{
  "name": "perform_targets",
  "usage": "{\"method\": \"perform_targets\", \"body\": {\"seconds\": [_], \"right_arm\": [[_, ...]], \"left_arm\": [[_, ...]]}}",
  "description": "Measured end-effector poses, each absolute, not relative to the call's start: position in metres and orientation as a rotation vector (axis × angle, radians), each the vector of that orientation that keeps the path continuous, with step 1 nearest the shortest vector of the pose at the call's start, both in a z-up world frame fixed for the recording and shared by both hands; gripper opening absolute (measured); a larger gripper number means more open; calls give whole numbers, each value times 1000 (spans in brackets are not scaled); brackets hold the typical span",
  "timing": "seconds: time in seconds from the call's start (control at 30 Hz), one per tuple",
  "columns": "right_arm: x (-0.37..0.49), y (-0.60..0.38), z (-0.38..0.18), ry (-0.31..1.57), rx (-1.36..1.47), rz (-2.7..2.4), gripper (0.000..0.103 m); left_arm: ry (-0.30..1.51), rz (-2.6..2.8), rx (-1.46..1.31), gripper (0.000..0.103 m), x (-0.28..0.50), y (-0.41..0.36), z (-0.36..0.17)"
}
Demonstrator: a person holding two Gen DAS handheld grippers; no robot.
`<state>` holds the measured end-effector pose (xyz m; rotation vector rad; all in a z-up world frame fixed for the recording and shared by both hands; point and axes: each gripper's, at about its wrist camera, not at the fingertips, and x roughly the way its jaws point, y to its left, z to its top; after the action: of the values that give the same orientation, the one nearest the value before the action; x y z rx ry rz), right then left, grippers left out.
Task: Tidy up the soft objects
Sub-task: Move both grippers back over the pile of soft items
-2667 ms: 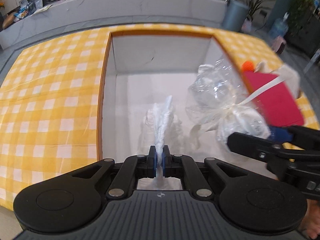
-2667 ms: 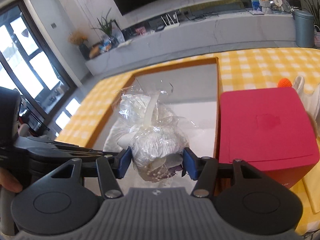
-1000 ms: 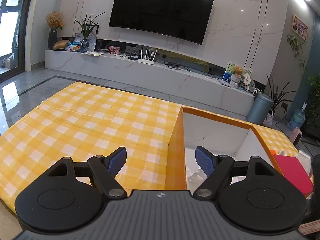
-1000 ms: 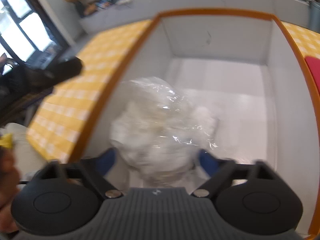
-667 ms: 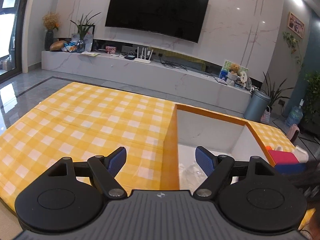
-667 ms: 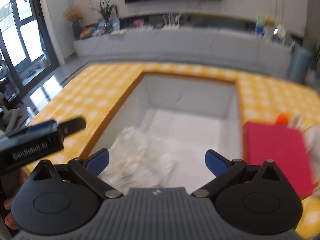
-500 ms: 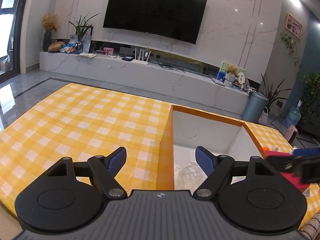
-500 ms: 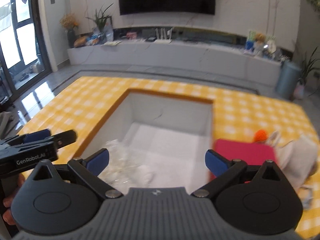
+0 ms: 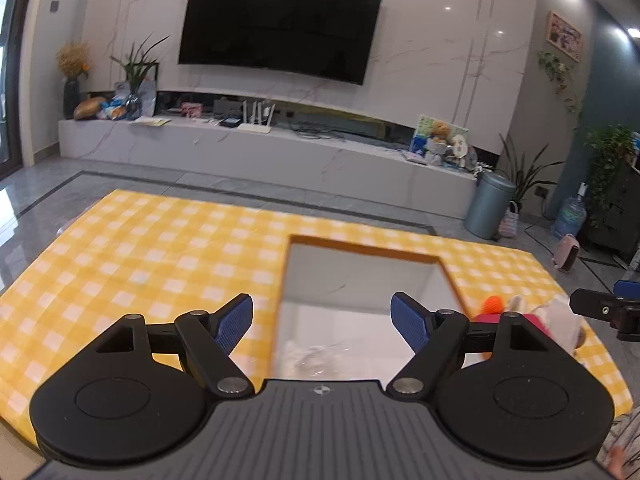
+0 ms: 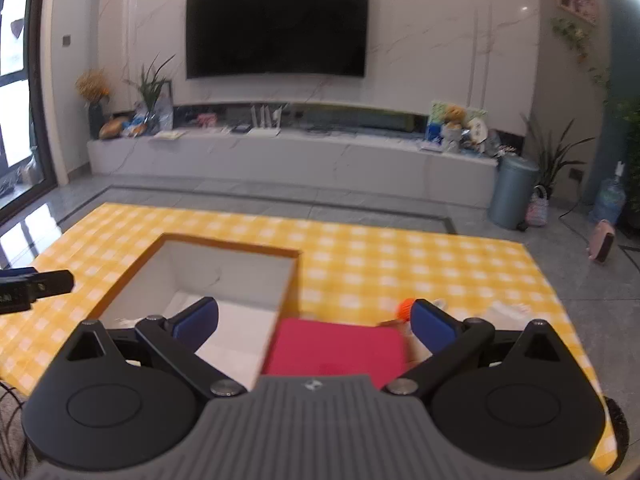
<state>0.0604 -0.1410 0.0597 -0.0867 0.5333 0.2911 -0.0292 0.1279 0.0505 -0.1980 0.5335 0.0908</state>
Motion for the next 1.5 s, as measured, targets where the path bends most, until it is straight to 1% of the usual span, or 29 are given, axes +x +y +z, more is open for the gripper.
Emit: {"method": "perform_targets", "body": {"seconds": [0.17,0.3,0.43,0.57,0.73,0.9,1.13,1.27,1.4,1.5], "right_arm": [[58,-184,62,513,-70,183,100],[58,-223,55,522,-67,81,100],[62,-264,37,571,-40,-11,100],[67,-299,18,620,25,-79,100],[67,-333,3,619,162,-77,100],[79,-337,-21,675,138,-102,100],[101,-357,-61,765,239,-195,100],[107,-362,-73,823,300,-70,100],[121,-347,-90,946,299,72,100],[126,-331,-94,966,306,126,100]], "left_arm": [[550,34,-213,92,-17,93,61],[561,-13,-135,92,-5,51,60],[569,-52,-49,92,5,9,52],[628,-97,28,92,19,-33,39],[704,-149,44,92,28,-75,20],[788,-202,28,92,42,-100,3],[871,-294,20,92,54,-124,-7],[918,-353,24,92,66,-135,-5],[918,-304,36,92,78,-131,-2],[926,-240,25,92,85,-123,-4]]}}
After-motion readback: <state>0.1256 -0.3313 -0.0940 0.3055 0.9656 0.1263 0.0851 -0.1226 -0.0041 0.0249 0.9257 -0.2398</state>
